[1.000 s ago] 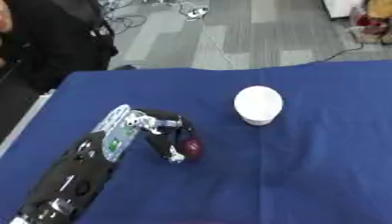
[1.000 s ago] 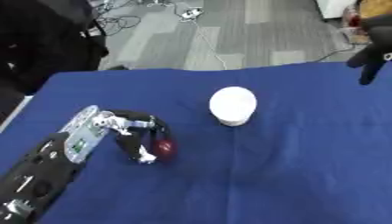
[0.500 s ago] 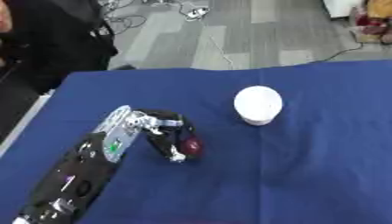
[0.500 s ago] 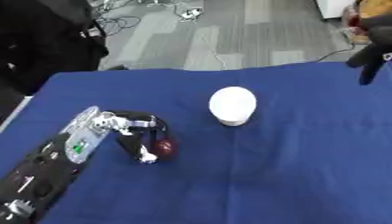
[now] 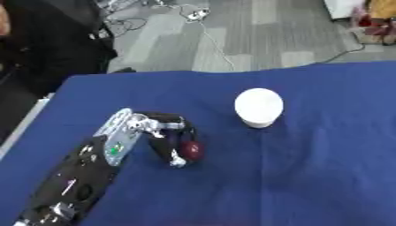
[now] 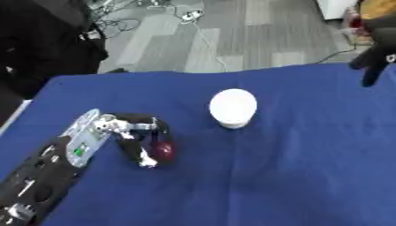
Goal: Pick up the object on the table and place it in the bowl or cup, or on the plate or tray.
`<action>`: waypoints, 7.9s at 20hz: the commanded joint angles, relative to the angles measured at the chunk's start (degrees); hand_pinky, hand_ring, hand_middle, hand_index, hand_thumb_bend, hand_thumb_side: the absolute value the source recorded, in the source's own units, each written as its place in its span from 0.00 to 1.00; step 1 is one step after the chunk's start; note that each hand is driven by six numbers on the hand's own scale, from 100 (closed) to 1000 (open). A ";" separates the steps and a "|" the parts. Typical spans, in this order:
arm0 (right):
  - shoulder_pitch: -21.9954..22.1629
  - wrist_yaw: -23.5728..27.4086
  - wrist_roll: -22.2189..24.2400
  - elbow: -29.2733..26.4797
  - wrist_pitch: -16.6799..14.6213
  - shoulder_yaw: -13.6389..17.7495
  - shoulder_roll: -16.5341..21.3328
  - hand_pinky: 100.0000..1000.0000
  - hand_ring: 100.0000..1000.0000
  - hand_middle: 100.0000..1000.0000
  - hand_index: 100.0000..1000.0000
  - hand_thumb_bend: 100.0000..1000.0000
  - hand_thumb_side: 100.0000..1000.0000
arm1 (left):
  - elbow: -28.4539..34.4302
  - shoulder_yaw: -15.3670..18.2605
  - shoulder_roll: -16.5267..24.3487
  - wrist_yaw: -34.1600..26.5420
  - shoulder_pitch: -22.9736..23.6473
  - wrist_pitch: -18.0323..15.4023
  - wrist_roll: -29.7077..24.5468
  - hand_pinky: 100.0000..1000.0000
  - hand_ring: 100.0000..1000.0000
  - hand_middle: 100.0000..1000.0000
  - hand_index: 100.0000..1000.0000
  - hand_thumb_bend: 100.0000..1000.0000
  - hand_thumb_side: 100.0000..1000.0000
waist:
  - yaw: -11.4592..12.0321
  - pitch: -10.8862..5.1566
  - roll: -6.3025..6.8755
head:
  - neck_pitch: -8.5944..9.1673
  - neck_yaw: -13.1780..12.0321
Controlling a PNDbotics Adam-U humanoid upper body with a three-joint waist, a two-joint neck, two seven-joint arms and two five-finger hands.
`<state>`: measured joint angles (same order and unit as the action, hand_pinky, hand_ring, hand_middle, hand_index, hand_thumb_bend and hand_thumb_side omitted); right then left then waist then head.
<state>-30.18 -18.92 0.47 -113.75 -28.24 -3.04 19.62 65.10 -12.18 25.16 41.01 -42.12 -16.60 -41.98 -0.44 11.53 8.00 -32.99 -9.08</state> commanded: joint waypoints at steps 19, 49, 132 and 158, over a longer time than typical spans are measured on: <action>-0.81 0.13 0.27 -0.84 0.01 0.11 0.43 0.22 0.45 0.68 0.76 0.01 1.00 | 1.30 0.98 0.52 0.48 -0.52 3.17 10.01 0.00 0.23 0.36 0.42 0.00 0.21 | 0.40 -0.80 -0.26 | 0.57 0.64; 0.48 0.23 0.49 -0.84 0.63 0.29 1.12 0.21 0.45 0.68 0.76 0.01 1.00 | 14.89 1.79 3.37 -8.24 -1.43 9.90 21.09 0.00 0.04 0.22 0.30 0.14 0.06 | 1.75 -1.87 0.10 | -0.30 1.31; -4.97 1.97 1.69 -0.84 -1.04 -1.26 -3.21 0.22 0.45 0.68 0.76 0.00 1.00 | -6.47 1.94 -1.57 0.89 -15.28 5.49 26.97 0.00 0.20 0.37 0.43 0.00 0.20 | -8.77 1.76 3.41 | 4.81 -2.84; -4.65 1.81 1.85 -0.84 -0.93 -1.22 -3.06 0.22 0.45 0.68 0.76 0.00 1.00 | -6.18 2.15 -1.31 6.03 -15.29 3.40 27.52 0.33 0.58 0.74 0.73 0.15 0.59 | -8.51 1.56 3.39 | 4.66 -1.67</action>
<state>-34.20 -17.19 2.23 -113.75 -29.01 -4.14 16.53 58.01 -10.77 22.59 46.53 -56.03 -13.03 -14.58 -9.05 14.22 11.82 -28.92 -11.04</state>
